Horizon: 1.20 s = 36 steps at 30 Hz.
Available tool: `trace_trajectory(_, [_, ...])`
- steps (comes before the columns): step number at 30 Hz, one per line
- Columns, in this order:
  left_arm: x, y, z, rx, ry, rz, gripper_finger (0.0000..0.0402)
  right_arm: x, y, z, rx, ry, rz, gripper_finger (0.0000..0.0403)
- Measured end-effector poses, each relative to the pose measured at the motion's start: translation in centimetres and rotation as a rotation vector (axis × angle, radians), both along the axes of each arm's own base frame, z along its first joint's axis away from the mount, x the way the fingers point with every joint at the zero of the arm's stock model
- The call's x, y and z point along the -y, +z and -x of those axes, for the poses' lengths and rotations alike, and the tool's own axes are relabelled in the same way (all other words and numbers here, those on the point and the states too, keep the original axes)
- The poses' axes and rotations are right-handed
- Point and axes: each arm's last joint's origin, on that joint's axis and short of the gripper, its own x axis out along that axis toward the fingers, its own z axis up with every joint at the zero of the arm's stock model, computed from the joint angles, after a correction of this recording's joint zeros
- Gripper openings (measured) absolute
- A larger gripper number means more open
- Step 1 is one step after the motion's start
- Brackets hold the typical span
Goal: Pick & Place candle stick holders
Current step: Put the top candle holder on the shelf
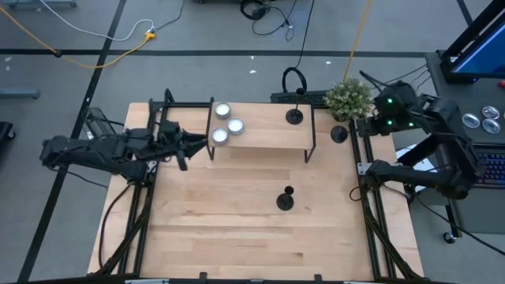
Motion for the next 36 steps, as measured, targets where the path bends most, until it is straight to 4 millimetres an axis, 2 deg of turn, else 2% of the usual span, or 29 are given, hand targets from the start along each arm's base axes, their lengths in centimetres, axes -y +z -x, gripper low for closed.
trace_trajectory(10, [0.1, -0.4, -4.1, 0.063, -0.003, -0.073, 0.0131, -0.3, 3.0, 0.1, 0.074, 0.029, 0.112, 0.0005])
trace_trajectory(14, [0.2, 0.2, -5.4, 0.053, -0.001, -0.116, 0.0131, -0.3, 5.0, 0.0, 0.132, 0.062, 0.169, 0.0005])
trace_trajectory(17, [0.2, 1.3, -6.5, 0.032, 0.000, -0.171, 0.0132, -0.2, 6.0, -0.5, 0.204, 0.139, 0.148, 0.0005])
trace_trajectory(20, [0.3, 2.8, -7.9, -0.023, -0.004, -0.235, 0.0132, 0.2, 6.7, -1.5, 0.277, 0.227, 0.095, 0.0005])
trace_trajectory(24, [0.3, 4.7, -10.1, -0.140, -0.013, -0.298, 0.0145, 1.2, 6.5, -3.2, 0.283, 0.292, 0.013, 0.0005])
trace_trajectory(28, [0.4, 6.4, -12.6, -0.233, -0.027, -0.332, 0.0179, 2.0, 5.9, -5.1, 0.245, 0.353, -0.034, 0.0005])
trace_trajectory(36, [0.6, 8.2, -17.7, -0.336, -0.059, -0.383, 0.0249, 2.6, 5.0, -9.3, 0.222, 0.494, -0.070, 0.0005])
